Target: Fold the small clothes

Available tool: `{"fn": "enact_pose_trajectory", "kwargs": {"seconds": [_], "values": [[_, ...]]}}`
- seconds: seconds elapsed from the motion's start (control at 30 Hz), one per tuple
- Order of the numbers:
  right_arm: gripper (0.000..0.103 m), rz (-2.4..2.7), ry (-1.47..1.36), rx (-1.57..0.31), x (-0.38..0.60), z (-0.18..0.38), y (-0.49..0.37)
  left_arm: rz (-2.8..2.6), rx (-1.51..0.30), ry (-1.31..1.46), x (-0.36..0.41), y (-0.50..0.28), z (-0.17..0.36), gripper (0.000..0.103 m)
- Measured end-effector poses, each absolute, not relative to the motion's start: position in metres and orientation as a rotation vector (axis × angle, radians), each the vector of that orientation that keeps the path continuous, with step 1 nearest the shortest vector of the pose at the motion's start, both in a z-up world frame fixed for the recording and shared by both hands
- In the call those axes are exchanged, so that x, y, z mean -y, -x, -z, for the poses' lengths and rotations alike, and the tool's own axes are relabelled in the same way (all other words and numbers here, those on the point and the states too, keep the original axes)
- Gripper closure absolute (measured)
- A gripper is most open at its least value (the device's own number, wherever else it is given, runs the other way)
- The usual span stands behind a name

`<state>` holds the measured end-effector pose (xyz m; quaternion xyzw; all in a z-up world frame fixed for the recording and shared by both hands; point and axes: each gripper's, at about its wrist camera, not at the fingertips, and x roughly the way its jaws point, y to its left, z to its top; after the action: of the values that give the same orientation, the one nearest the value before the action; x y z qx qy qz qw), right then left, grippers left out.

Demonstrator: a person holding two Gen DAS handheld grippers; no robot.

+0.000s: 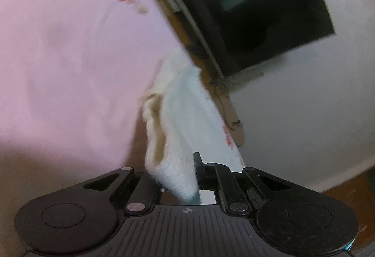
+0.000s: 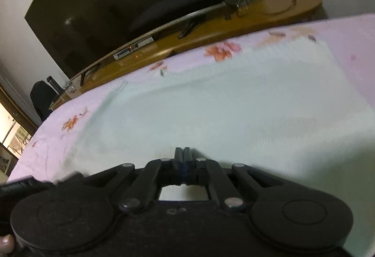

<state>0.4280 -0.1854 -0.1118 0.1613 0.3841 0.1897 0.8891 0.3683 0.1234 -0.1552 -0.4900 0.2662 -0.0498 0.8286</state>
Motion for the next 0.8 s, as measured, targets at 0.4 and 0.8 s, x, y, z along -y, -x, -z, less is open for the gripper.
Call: {"fn": "enact_pose_trajectory", "kwargs": {"seconds": [0.4, 0.8], "values": [[0.103, -0.388, -0.531, -0.791, 0.214, 0.119, -0.420, 0.459, -0.627, 0.405, 0.009, -0.429, 0.050, 0.096], [0.045, -0.172, -0.852, -0.606, 0.402, 0.087, -0.340, 0.678, -0.752, 0.376, 0.096, -0.422, 0.083, 0.006]]}}
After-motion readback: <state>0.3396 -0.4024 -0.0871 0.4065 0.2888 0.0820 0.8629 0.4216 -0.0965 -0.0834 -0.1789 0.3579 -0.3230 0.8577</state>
